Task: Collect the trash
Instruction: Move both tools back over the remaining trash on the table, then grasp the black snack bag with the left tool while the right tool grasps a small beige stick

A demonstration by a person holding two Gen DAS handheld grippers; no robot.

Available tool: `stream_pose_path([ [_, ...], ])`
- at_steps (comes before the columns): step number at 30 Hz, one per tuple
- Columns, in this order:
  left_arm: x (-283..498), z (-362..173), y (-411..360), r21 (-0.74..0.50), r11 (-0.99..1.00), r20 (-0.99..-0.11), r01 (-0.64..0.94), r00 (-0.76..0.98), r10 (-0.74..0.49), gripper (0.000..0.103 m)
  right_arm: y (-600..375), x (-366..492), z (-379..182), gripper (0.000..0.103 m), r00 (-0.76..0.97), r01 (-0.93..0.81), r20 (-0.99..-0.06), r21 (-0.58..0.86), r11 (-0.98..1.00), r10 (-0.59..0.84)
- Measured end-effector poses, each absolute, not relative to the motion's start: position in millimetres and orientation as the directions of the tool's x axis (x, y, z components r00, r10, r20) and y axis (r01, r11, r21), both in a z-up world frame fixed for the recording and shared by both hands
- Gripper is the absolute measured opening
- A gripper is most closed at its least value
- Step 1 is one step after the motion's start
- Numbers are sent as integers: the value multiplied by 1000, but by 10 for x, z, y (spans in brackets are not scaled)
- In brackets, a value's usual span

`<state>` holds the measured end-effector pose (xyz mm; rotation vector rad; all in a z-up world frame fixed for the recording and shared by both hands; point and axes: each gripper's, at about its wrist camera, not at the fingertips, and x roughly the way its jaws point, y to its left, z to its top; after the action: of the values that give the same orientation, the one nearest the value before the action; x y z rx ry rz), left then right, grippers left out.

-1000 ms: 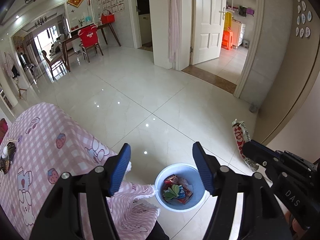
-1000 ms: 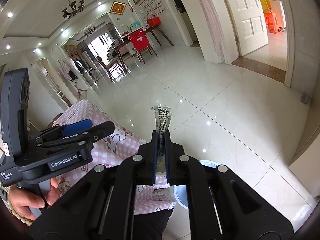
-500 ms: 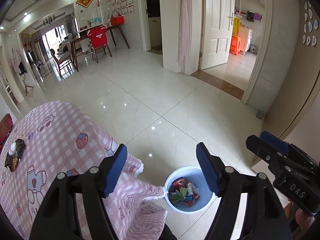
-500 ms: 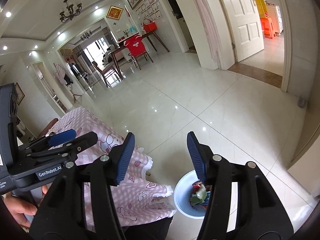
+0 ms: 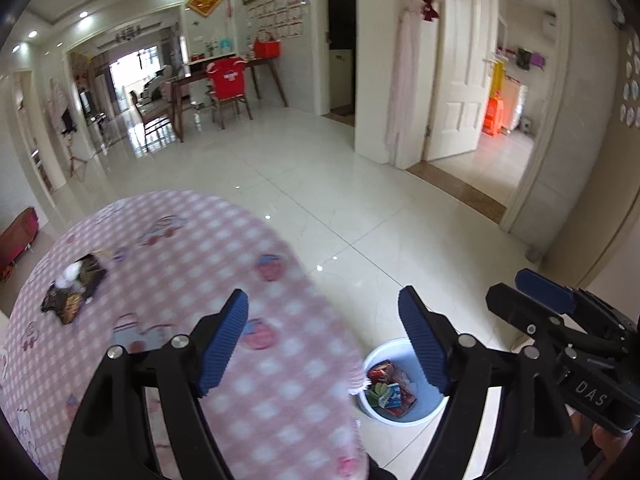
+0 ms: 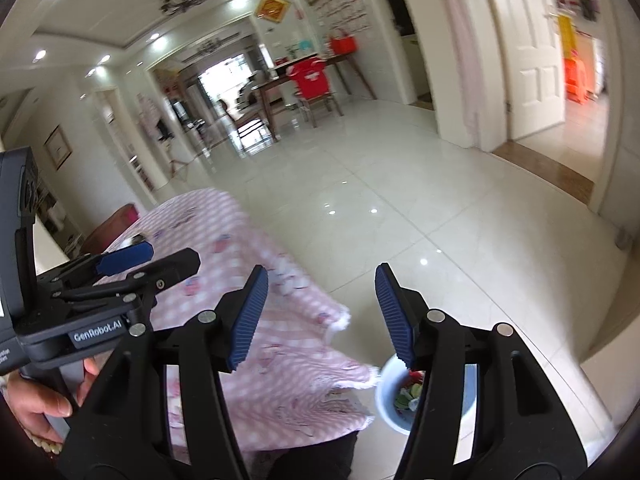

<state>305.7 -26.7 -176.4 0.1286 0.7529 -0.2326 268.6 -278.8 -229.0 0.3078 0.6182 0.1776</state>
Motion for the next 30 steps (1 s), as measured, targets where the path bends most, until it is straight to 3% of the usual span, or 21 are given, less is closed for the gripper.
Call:
stream_pose_path([
  [10, 3215, -1706, 1380, -50, 998, -689, -38, 725, -7, 81, -1433, 3213, -2154, 57, 729, -304, -561, 247, 920, 392],
  [15, 3390, -1881, 2214, -155, 972, -720, -177, 693, 11, 81, -820, 3521, -2197, 57, 685, -393, -588, 199, 898, 431],
  [21, 3669, -2097, 2717, -240, 942, -749, -235, 662, -25, 80, -255, 3974, -2272, 57, 647, -448, -629, 143, 883, 431],
  [29, 3961, -2285, 2843, -249, 939, -773, -236, 633, -46, 47, 340, 4488, -2490, 57, 643, -478, -668, 33, 878, 375],
  [30, 3982, -2290, 2828, -232, 944, -775, -236, 632, -32, 34, 401, 4528, -2507, 57, 646, -480, -669, 20, 877, 369],
])
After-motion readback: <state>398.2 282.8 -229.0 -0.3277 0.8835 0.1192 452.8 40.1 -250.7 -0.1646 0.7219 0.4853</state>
